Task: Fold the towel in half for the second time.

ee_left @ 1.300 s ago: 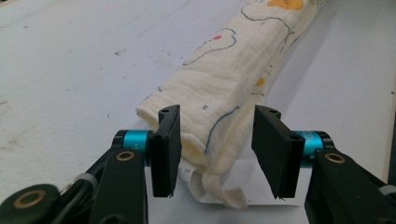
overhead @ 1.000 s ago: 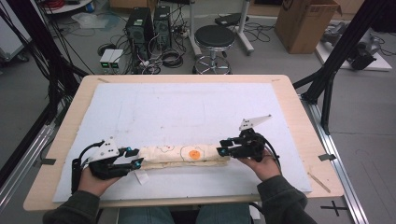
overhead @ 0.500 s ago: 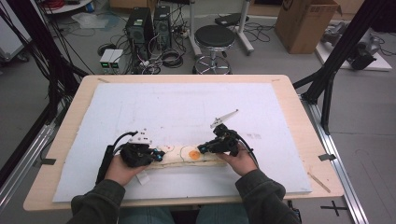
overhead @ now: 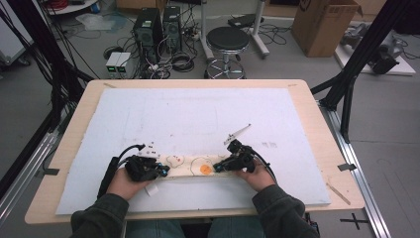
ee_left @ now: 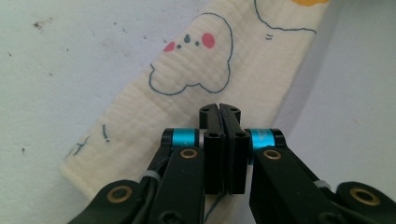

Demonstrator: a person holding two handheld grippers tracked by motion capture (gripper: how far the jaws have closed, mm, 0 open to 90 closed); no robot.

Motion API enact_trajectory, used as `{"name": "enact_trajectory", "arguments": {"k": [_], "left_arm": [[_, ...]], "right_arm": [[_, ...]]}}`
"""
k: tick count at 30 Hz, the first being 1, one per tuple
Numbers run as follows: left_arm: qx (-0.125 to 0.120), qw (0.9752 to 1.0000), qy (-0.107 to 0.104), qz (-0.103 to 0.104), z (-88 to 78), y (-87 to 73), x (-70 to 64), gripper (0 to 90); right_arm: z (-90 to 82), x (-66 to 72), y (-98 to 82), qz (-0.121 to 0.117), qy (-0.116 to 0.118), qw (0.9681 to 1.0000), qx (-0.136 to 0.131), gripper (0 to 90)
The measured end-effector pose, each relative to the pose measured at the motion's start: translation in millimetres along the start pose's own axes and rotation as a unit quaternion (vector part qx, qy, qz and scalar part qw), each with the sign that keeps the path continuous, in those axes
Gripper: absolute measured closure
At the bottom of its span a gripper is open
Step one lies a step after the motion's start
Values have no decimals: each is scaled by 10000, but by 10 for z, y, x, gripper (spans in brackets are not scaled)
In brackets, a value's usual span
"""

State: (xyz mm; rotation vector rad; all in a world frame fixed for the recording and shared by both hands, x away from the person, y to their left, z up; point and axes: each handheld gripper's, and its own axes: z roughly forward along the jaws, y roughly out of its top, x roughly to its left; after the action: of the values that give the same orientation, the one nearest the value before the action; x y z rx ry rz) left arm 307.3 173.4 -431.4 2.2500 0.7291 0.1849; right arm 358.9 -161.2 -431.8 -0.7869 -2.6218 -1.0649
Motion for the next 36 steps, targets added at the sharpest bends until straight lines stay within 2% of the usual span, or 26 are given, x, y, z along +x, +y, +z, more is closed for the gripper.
{"name": "enact_trajectory", "arguments": {"k": [2,3,11,19,24,27,30,33,35,36], "left_arm": [[-99,9998,-45,-138,-8,-37,16,875],[-83,9998,-85,-135,-18,-42,24,876],[-92,9999,11,-53,-15,-47,-9,875],[-120,9999,37,-30,-11,-52,-16,875],[-114,9999,42,2,-11,-50,-15,874],[-115,9999,57,8,-8,-49,-18,874],[-99,9999,46,28,-11,-49,-13,874],[-109,9999,88,24,-10,-51,-29,874],[-91,9999,119,86,-11,-49,-38,873],[-104,9998,128,58,-10,-50,-46,873]], "right_arm": [[-33,-11,-45,48,3,10000,-58,891],[-51,-20,-73,41,-12,9999,-101,890],[-231,-123,-329,245,-86,9989,-401,890],[-404,-172,-493,371,-238,9976,-537,890],[-425,-147,-453,325,-232,9974,-603,887],[-448,-74,-357,233,-48,9963,-820,887],[-386,-3,-264,100,194,9966,-797,886],[-299,28,-227,-27,246,9981,-567,884],[-247,29,-236,-41,161,9995,-273,882],[-230,12,-252,-33,164,9996,-237,881]]}}
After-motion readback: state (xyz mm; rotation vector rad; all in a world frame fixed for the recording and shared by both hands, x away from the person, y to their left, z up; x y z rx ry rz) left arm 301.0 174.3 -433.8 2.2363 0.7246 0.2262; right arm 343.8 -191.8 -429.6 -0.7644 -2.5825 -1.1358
